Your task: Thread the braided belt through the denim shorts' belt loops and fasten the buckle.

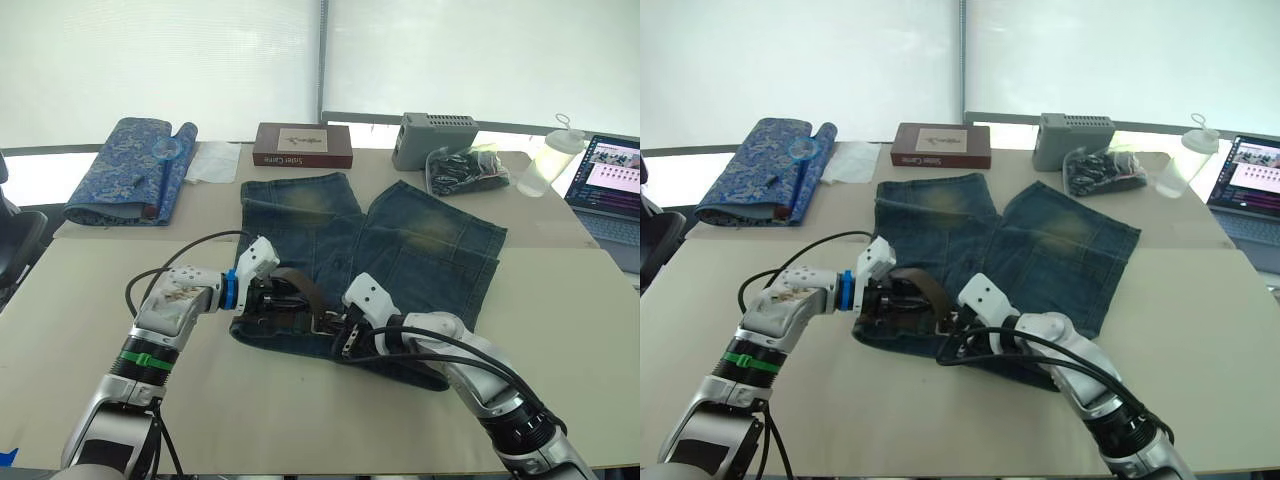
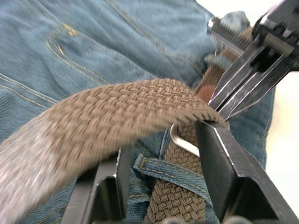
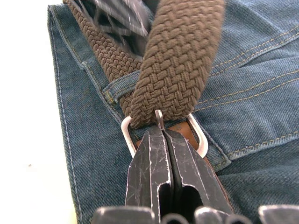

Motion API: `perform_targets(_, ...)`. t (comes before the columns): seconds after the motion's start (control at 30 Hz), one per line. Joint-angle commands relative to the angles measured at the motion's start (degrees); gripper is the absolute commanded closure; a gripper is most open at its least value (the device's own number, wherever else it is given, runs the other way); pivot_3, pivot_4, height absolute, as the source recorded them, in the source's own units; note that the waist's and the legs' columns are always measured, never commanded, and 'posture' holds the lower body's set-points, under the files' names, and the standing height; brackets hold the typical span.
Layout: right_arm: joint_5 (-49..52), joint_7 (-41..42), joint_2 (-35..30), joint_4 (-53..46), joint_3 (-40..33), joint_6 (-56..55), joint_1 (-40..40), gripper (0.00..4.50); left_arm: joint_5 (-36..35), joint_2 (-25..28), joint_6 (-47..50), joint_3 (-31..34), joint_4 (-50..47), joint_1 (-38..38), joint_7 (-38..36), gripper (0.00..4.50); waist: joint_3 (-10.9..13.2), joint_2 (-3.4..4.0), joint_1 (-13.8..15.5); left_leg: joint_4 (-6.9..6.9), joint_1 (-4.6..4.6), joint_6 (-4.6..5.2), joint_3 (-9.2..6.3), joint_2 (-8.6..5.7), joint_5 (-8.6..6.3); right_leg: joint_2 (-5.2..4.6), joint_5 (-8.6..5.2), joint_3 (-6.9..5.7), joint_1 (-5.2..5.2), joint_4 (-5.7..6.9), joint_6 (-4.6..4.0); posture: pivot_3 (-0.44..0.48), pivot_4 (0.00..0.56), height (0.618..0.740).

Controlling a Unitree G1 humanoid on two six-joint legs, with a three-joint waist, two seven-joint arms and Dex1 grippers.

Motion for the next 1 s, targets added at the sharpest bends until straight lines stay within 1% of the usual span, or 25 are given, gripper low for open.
perform_targets(0.03, -1.4, -0.3, 0.3, 3.0, 1.7, -0.1, 0.6, 4.5, -4.4, -1.4, 4.7, 2.4, -5.1, -0.5, 1.6, 2.3, 0.0, 0.0, 0.0, 0.0, 0.0, -0.01, 0.0, 0.0, 0.0, 0.0, 0.01, 0.0, 0.0, 0.01, 0.0, 0.0, 0.15, 0.74)
perform_targets(0.1, -1.6, -0.2, 0.4, 3.1, 1.7, -0.2, 0.5, 4.5, -7.8, -1.5, 9.7, 3.4, -8.3, 0.7, 1.8, 2.3, 0.0, 0.0, -0.2, 0.0, 0.01, -0.01, 0.0, 0.0, 0.01, 0.0, 0.01, 0.02, 0.0, 0.02, 0.01, 0.0, 0.15, 0.74)
perform_targets(0.17, -1.6, -0.1, 0.3, 3.2, 1.8, -0.3, 0.4, 4.5, -9.6, -1.4, 13.3, 4.3, -10.3, 1.6, 3.2, 2.3, 0.0, 0.0, -0.5, 0.0, 0.02, -0.01, 0.0, 0.01, 0.01, 0.02, 0.01, 0.03, 0.0, 0.04, 0.01, 0.0, 0.15, 0.74)
perform_targets(0.33, -1.6, 0.0, 0.3, 3.2, 2.0, -0.4, 0.4, 4.5, -11.8, 0.5, 17.0, 4.2, -14.2, 3.8, 3.9, 2.3, 0.0, 0.0, -0.7, 0.0, 0.09, -0.04, -0.01, 0.01, 0.02, 0.05, -0.01, 0.06, 0.05, 0.07, 0.03, 0.0, 0.15, 0.74)
perform_targets(0.4, -1.6, 0.0, 0.3, 3.2, 2.0, -0.4, 0.4, 4.5, -12.1, 1.4, 17.3, 3.8, -15.1, 4.3, 4.0, 2.3, 0.0, 0.0, -0.7, 0.0, 0.09, -0.04, 0.0, 0.01, 0.02, 0.05, -0.01, 0.06, 0.05, 0.05, 0.03, 0.0, 0.15, 0.74)
perform_targets(0.5, -1.7, 0.1, 0.4, 3.3, 2.1, -0.6, 0.2, 4.5, -8.8, 2.9, 13.4, 1.0, -16.4, 5.7, 4.0, 2.3, 0.0, 0.01, -0.7, 0.0, 0.1, -0.05, -0.01, 0.01, 0.02, 0.05, -0.01, 0.07, 0.04, 0.04, 0.02, 0.0, 0.15, 0.74)
perform_targets(0.67, -1.8, 0.3, 0.6, 3.5, 2.2, -0.7, 0.1, 4.5, -7.5, 0.0, 12.4, 0.3, -14.5, 4.6, 8.3, 2.3, 0.0, 0.01, -0.6, -0.01, 0.1, -0.06, 0.0, 0.01, 0.02, 0.01, -0.09, 0.1, 0.04, 0.02, -0.21, 0.0, 0.15, 0.74)
perform_targets(0.73, -1.9, 0.3, 0.7, 3.6, 2.2, -0.7, 0.1, 4.5, -7.1, -0.3, 12.4, 0.0, -14.1, 4.6, 9.1, 2.81, 0.0, 0.01, -0.5, -0.01, 0.1, -0.06, 0.0, 0.01, 0.02, 0.01, -0.08, 0.11, 0.03, 0.02, -0.21, 0.0, 0.15, 0.74)
perform_targets(0.77, -1.9, 0.3, 0.7, 3.6, 2.2, -0.7, 0.0, 4.5, -6.8, -0.7, 12.2, 0.1, -13.6, 4.7, 10.0, 3.16, 0.0, 0.01, -0.6, -0.01, 0.1, -0.06, 0.0, 0.01, 0.02, 0.01, -0.08, 0.11, 0.03, 0.03, -0.2, 0.0, 0.15, 0.74)
perform_targets(0.87, -2.0, 0.3, 0.8, 3.7, 2.2, -0.7, 0.0, 4.5, -7.2, -1.4, 12.4, 1.2, -12.6, 4.7, 11.6, 4.45, 0.0, 0.01, -0.6, -0.03, 0.11, -0.05, 0.0, 0.01, 0.02, 0.02, -0.05, 0.12, 0.02, 0.04, -0.15, 0.0, 0.15, 0.74)
perform_targets(1.0, -2.3, 0.5, 0.9, 4.2, 2.5, -1.0, -0.3, 4.5, -8.2, -0.8, 12.7, 2.4, -12.5, 5.3, 11.5, 4.45, 0.0, 0.01, -0.6, -0.03, 0.11, -0.05, 0.01, 0.01, 0.02, 0.02, -0.01, 0.12, 0.02, 0.02, -0.09, 0.0, 0.15, 0.74)
